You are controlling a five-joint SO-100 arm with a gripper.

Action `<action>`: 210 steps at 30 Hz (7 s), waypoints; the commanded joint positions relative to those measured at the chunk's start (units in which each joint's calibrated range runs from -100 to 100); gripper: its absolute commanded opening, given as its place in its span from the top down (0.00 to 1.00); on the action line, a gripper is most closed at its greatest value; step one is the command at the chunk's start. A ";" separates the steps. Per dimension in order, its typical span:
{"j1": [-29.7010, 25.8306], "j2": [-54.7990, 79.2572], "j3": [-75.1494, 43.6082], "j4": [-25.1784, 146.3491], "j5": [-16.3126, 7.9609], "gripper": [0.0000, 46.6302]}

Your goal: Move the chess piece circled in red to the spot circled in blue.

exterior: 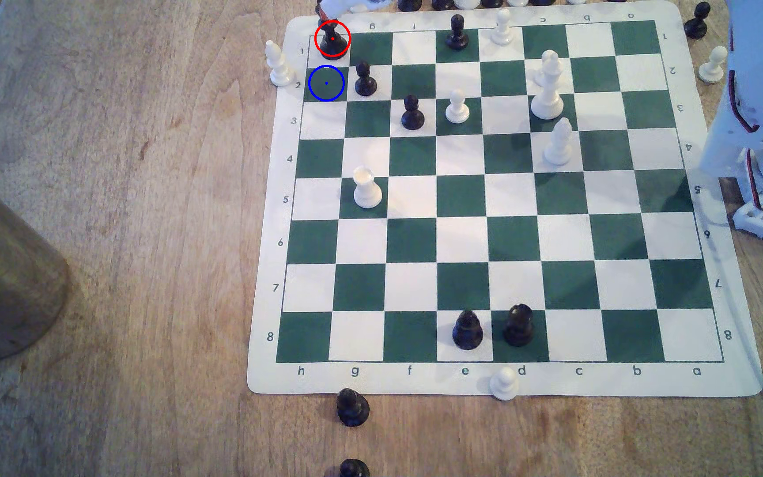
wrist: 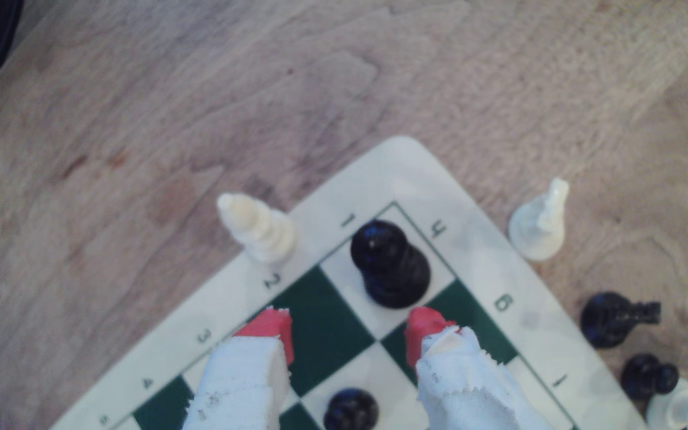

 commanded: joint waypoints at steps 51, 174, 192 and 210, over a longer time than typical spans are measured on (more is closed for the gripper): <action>1.69 13.79 -17.67 -10.63 0.73 0.86; -5.42 7.93 -3.80 -10.96 -0.24 0.90; -3.70 3.69 -2.17 -7.60 -0.63 0.60; -4.56 -27.55 19.05 1.24 -1.32 0.65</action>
